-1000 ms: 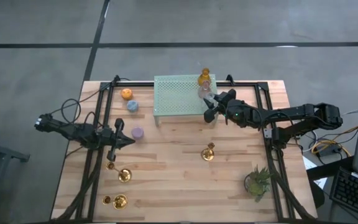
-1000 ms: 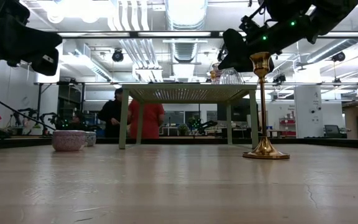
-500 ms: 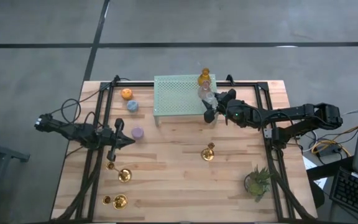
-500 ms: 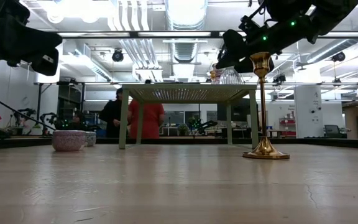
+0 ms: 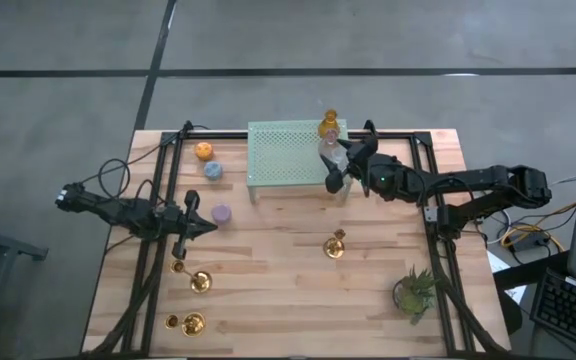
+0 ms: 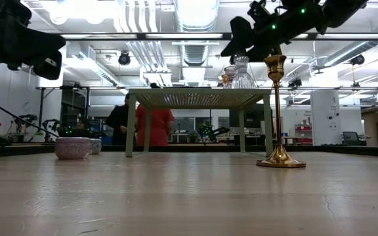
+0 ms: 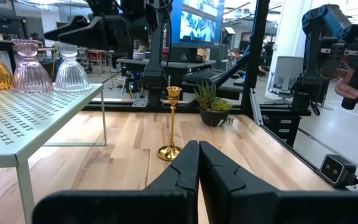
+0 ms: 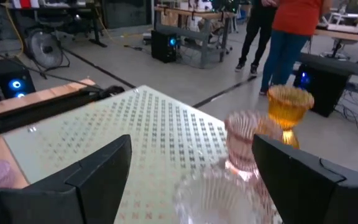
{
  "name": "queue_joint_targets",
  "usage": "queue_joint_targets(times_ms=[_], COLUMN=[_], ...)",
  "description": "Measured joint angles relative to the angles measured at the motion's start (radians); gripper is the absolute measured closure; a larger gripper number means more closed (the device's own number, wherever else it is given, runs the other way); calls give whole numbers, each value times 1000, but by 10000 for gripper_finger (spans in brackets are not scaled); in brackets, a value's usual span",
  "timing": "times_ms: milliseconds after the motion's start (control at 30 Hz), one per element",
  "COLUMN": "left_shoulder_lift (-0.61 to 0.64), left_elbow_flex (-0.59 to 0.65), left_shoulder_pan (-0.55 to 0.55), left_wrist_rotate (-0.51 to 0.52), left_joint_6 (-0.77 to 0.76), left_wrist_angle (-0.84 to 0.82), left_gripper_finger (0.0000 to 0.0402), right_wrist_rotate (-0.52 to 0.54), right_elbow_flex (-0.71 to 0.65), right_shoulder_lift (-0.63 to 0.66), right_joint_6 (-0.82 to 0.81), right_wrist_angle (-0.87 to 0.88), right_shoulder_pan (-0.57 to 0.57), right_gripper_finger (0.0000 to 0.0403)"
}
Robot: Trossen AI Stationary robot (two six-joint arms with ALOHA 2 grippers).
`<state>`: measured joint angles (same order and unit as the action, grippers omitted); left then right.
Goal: Pick & Place candle stick holders
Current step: Put the top gold candle holder on the shelf
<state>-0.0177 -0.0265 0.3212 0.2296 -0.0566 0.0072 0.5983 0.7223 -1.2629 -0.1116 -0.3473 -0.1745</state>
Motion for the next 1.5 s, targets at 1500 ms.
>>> queue_joint_targets(times_ms=[1500], left_shoulder_lift=[0], left_elbow_flex=[0], left_shoulder_pan=[0], left_wrist_rotate=[0], left_joint_6=[0], left_wrist_angle=[0], left_gripper_finger=[388], right_wrist_rotate=[-83], right_elbow_flex=[105], right_shoulder_lift=[131], right_joint_6=[-65], right_wrist_angle=[501], right_shoulder_pan=[502], right_gripper_finger=[76])
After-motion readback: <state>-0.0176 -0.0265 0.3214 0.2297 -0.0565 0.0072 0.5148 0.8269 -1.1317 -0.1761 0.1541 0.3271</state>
